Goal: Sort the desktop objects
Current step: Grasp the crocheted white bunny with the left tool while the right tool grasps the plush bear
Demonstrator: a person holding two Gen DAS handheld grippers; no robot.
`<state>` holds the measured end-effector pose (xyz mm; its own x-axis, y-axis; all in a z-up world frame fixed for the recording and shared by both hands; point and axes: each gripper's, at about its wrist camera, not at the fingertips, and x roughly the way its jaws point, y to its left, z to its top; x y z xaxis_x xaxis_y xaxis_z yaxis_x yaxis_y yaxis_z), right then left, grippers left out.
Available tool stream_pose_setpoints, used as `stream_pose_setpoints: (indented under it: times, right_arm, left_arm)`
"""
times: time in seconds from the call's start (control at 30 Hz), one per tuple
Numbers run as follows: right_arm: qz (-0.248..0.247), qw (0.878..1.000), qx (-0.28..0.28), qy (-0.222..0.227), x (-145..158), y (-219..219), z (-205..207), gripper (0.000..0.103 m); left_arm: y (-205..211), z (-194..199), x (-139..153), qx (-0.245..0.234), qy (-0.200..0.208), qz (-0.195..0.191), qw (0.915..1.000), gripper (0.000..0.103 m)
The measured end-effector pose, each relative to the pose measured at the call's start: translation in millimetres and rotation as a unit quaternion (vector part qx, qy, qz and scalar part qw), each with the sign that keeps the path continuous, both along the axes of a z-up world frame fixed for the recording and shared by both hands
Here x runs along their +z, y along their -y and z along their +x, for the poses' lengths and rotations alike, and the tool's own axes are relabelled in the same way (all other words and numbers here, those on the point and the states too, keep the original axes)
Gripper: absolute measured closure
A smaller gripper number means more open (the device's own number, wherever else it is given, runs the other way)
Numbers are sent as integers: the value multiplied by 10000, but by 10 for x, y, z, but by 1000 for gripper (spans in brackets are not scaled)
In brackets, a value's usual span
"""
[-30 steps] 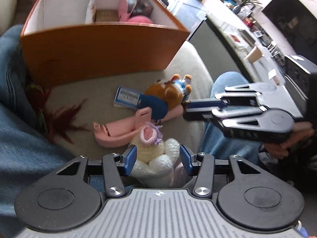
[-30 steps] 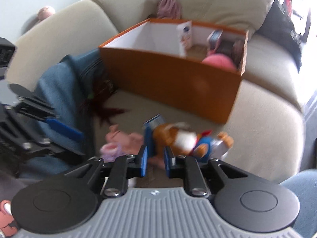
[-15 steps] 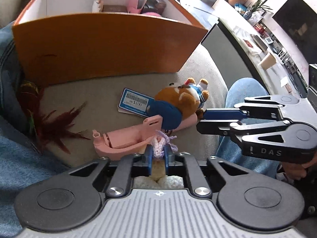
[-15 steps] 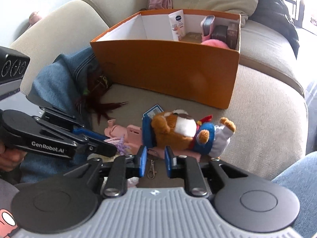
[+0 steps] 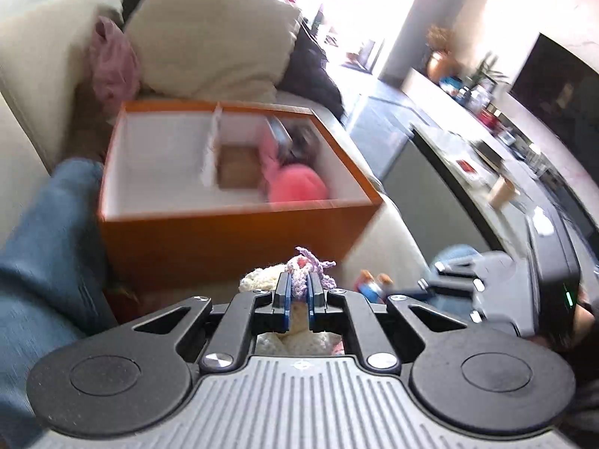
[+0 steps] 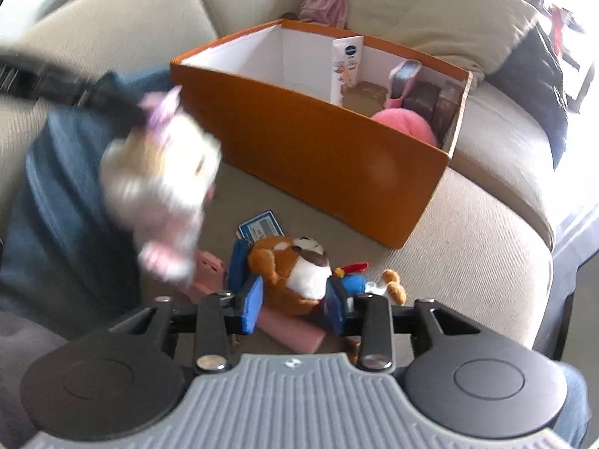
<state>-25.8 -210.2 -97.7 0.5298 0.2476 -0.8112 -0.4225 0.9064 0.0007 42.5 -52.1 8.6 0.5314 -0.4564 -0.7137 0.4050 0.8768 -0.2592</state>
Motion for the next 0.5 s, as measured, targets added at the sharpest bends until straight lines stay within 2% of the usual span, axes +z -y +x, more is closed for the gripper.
stream_pose_setpoints:
  times: [0.1,0.17,0.27,0.4,0.5]
  right_arm:
    - [-277,9989,365,-51,-48,-71,8,56]
    - [-375,9980,491,-98,-102,-101,46,56]
    - [-507,9968,598,-124,-182,-145,114,55]
    - [-696,9939,839,-140,-273,-213,188,49]
    - [-725,9929,920,-202,-308,-217,257,45]
  left_arm:
    - [74,50,5,6,294,140,9995,94]
    - [156,56,-51,-22,420,393,9983,94]
    - [193,45,-206,-205,107,451,9987,94]
    - [131,-56,-393,-330,-266,524,9977,93]
    - [37,-105,-419,-365,-464,311,9978,92]
